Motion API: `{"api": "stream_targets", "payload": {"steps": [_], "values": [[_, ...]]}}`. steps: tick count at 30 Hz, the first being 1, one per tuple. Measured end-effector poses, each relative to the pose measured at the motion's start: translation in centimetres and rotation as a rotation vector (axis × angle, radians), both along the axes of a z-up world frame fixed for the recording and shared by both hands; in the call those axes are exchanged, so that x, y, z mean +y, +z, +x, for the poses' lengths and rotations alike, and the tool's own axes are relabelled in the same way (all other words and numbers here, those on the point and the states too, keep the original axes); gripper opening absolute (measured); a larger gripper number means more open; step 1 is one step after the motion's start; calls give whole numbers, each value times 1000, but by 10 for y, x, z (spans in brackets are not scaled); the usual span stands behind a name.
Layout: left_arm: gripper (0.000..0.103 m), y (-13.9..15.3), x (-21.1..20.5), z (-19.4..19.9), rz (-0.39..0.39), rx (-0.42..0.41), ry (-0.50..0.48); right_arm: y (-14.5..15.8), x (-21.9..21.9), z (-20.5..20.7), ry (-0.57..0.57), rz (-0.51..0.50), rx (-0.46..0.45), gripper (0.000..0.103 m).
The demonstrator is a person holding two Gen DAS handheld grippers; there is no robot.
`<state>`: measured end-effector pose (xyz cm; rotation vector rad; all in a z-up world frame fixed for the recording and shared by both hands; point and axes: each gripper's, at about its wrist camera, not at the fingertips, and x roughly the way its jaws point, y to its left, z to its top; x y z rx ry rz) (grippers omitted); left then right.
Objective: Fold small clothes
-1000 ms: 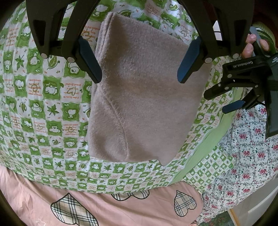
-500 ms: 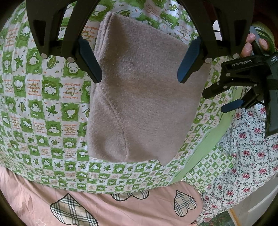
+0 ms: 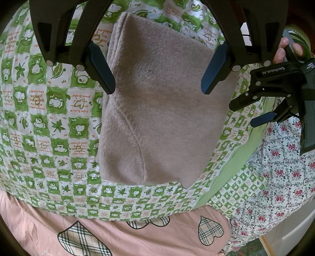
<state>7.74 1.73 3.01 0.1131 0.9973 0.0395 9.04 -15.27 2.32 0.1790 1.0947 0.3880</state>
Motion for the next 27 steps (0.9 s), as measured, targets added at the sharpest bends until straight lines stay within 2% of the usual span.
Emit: {"api": "stream_targets", "payload": {"steps": [27], "values": [[86, -2, 0, 4, 1, 2, -5, -3, -4, 5, 0, 2, 2, 89]]}}
